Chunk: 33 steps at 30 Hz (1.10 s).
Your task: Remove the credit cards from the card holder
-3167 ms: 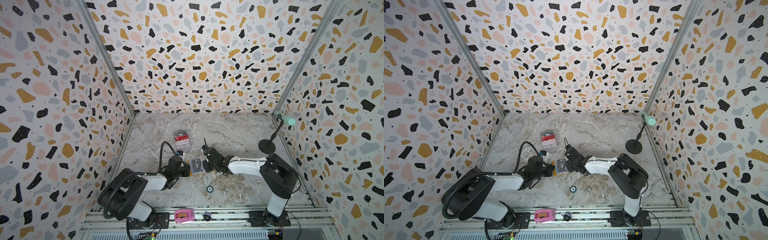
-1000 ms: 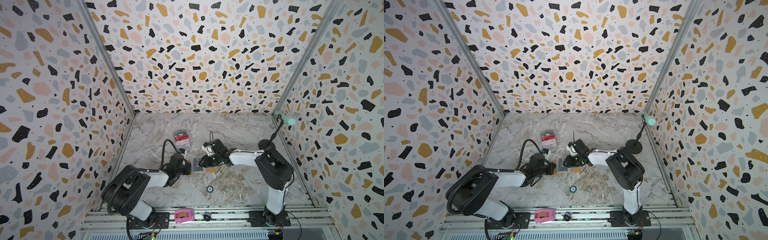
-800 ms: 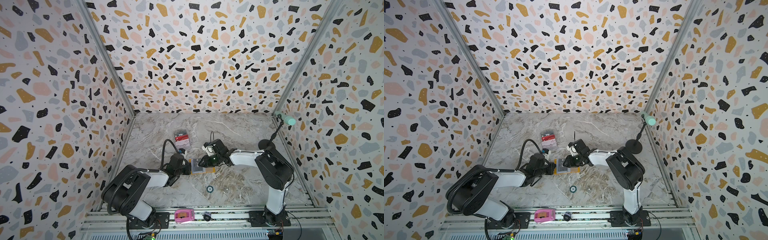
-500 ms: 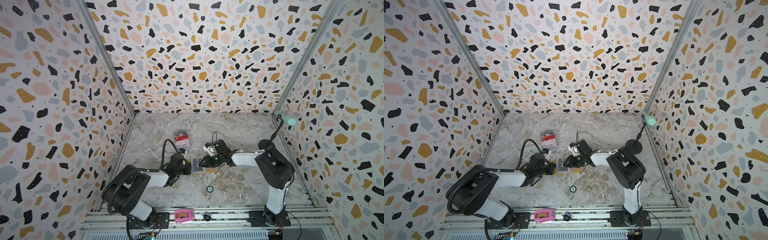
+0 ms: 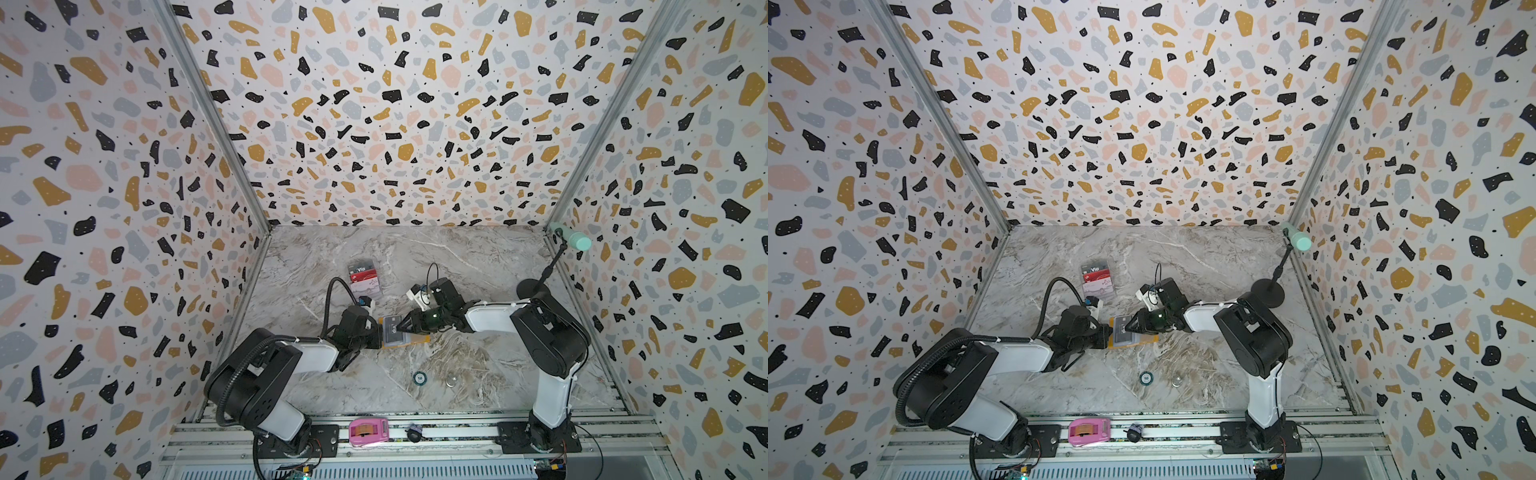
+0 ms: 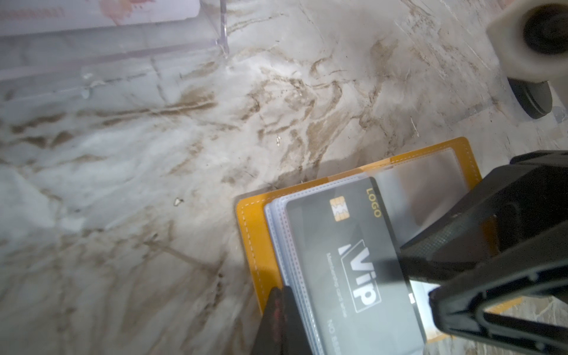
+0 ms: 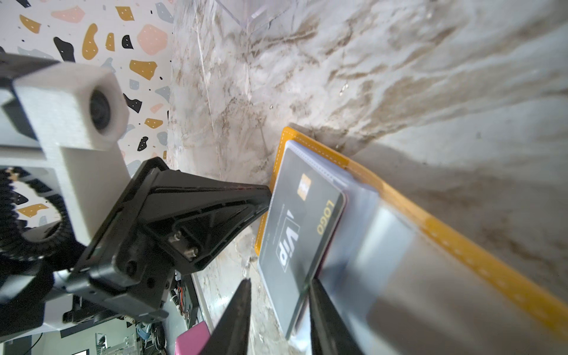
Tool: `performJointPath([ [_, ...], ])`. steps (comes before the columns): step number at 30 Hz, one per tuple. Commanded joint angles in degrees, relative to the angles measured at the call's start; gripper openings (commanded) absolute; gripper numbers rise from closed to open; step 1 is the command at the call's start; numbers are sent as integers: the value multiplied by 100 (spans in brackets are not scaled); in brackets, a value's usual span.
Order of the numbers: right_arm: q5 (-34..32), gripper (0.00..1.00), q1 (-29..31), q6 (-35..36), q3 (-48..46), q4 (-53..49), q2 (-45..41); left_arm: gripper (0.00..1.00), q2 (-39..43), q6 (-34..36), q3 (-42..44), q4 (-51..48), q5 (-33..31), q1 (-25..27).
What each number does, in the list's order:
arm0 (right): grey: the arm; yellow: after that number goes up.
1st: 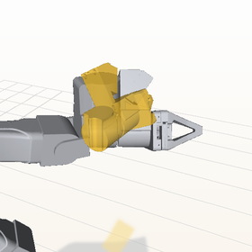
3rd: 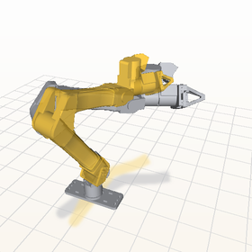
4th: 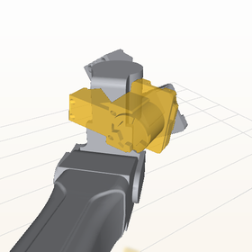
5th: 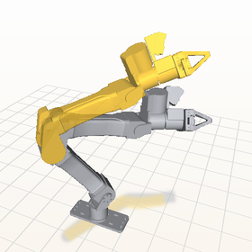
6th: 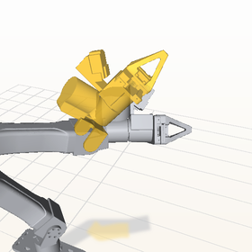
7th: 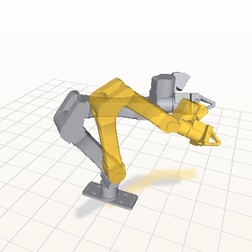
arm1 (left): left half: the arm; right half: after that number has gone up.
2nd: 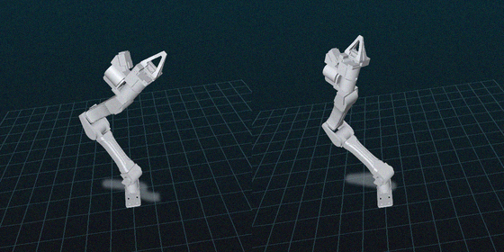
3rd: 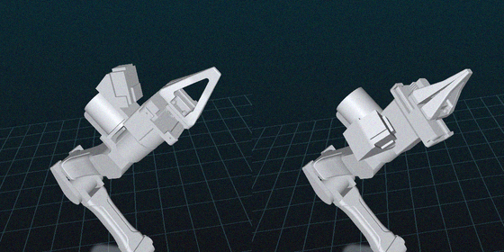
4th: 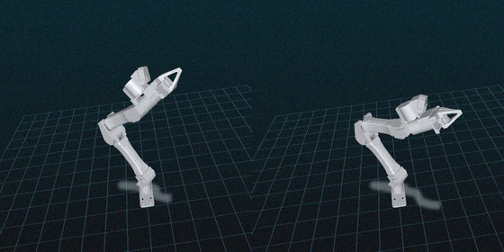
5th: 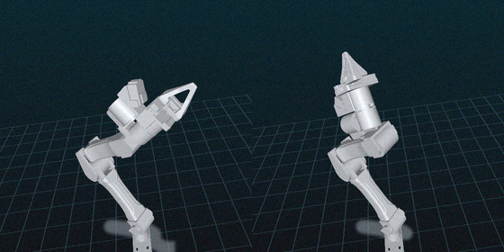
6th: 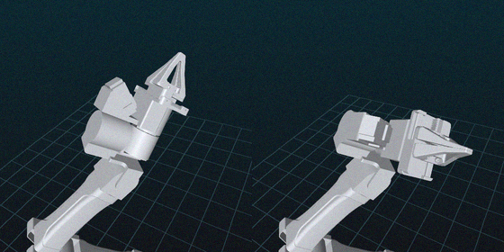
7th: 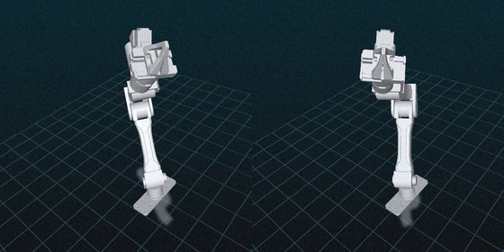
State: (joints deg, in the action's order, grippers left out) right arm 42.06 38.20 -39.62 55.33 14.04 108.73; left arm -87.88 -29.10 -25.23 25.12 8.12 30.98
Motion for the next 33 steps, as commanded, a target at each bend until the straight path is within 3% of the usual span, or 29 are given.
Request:
performJointPath([
  [1,207,33,3,-73,-22,268,-125,0,-162,72,-17,-404,27,28],
  [33,941,32,-163,-219,-330,1019,-101,0,-340,41,27,-361,-21,22],
])
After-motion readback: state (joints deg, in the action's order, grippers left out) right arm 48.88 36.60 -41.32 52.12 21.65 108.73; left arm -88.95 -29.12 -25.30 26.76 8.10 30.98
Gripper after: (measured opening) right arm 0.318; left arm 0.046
